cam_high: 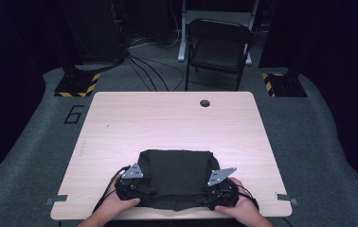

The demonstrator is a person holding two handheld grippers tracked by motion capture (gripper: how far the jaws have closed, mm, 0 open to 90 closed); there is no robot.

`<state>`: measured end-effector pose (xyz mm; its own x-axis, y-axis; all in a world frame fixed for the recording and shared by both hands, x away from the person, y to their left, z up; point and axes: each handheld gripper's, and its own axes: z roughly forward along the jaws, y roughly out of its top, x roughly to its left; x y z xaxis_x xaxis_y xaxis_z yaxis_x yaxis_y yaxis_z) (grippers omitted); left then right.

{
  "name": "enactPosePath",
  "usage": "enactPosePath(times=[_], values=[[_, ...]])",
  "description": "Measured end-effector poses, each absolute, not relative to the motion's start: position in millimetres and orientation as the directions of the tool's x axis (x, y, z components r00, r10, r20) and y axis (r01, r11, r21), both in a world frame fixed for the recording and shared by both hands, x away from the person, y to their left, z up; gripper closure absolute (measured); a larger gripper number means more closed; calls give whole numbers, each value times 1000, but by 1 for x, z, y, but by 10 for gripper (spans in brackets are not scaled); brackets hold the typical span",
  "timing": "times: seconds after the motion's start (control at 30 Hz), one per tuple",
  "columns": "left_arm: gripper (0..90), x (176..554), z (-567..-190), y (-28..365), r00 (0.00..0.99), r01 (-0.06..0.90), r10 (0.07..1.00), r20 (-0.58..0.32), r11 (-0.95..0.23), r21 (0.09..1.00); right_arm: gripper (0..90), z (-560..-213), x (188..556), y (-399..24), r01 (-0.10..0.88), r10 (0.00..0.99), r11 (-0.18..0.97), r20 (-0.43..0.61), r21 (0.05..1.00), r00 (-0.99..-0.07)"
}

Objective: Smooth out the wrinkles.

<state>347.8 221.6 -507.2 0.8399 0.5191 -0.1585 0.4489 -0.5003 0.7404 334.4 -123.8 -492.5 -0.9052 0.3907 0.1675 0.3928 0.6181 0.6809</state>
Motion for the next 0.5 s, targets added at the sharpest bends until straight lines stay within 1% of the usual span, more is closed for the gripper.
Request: enactPosePath(times=[0.3, 0.5], values=[[395, 345, -497, 222, 842, 423, 523, -133, -486, 765, 408, -472, 332, -132, 390, 402, 484, 196, 784, -894], [394, 343, -484, 229, 836, 408, 535, -125, -453, 793, 387, -462, 332, -138, 396, 432, 427, 201, 813, -879]])
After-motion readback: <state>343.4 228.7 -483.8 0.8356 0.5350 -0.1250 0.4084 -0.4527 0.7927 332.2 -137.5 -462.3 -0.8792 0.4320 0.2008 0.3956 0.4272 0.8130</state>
